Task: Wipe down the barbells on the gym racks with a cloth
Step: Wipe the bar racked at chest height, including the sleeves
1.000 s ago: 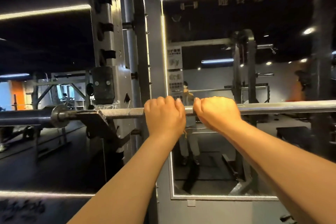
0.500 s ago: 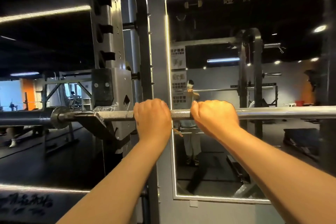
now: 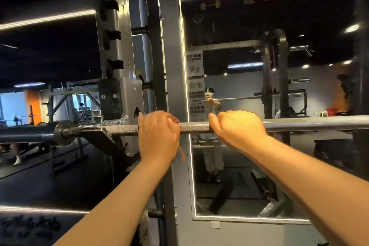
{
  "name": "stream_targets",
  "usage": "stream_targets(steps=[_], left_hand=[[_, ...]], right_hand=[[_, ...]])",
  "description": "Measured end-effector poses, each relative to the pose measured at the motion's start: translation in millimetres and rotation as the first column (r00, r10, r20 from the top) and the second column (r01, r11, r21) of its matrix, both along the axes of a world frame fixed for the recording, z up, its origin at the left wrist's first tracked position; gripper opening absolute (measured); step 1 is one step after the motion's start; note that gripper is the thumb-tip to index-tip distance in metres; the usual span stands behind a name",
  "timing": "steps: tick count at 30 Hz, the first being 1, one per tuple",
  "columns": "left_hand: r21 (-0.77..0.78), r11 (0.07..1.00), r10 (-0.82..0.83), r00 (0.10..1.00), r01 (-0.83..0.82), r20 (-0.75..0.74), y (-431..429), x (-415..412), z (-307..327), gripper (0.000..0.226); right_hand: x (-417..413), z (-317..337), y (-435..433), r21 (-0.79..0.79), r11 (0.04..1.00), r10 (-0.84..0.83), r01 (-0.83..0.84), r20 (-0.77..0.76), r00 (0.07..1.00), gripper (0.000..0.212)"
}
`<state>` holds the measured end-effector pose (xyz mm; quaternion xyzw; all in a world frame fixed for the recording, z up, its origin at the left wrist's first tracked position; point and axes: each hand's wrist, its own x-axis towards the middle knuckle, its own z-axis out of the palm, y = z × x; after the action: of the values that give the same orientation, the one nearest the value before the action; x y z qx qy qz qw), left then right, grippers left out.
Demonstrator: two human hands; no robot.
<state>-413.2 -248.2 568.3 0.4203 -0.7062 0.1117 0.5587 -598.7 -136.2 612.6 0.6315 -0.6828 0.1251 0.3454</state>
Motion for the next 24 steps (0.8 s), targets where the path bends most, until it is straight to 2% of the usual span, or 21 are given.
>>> stream_targets(steps=[2, 5, 8, 11, 13, 16, 18, 21, 24], left_hand=[[-0.01, 0.999, 0.038, 0.999, -0.039, -0.032, 6.7, -21.0, -2.2, 0.024], [-0.06, 0.998, 0.014, 0.999, -0.017, -0.044, 23.8, -55.2, -8.1, 0.044], [-0.171, 0.982, -0.065, 0.994, 0.08, 0.087, 27.0, -57.4, -18.3, 0.04], [-0.218, 0.964, -0.098, 0.965, 0.153, 0.243, 13.3, -23.9, -14.6, 0.038], [-0.199, 0.972, -0.092, 0.981, 0.125, 0.168, 2.3, -1.8, -12.3, 0.033], [-0.072, 0.996, -0.058, 0.997, 0.054, -0.057, -2.3, 4.9, -7.8, 0.031], [-0.04, 0.999, -0.039, 0.997, 0.036, -0.073, 5.5, -14.7, -4.8, 0.035], [-0.069, 0.995, -0.072, 0.995, 0.077, 0.073, 26.7, -51.9, -11.6, 0.045], [-0.104, 0.986, -0.101, 0.967, 0.128, 0.234, 33.8, -51.9, -16.1, 0.05]], right_hand=[[3.0, -2.3, -2.2, -0.013, 1.0, -0.003, 0.002, -0.088, 0.996, 0.031], [4.0, 0.2, -2.6, -0.002, 1.0, -0.031, 0.031, -0.093, 0.995, 0.026], [2.5, -1.7, -3.4, 0.005, 1.0, -0.03, 0.031, -0.131, 0.991, 0.02], [1.0, -3.9, -0.3, -0.013, 1.0, 0.001, -0.003, -0.116, 0.993, 0.02], [-0.5, -5.5, 1.5, -0.035, 0.998, 0.04, -0.043, -0.074, 0.996, 0.024], [2.1, -2.1, 2.3, 0.004, 0.998, 0.058, -0.058, -0.006, 0.998, 0.029], [2.1, 1.0, 0.8, 0.032, 0.999, 0.044, -0.044, 0.015, 0.999, 0.03], [3.2, 0.7, -0.8, 0.04, 0.999, 0.022, -0.024, 0.049, 0.999, 0.032], [1.6, 0.8, 1.7, 0.047, 0.998, 0.039, -0.044, 0.115, 0.993, 0.042]])
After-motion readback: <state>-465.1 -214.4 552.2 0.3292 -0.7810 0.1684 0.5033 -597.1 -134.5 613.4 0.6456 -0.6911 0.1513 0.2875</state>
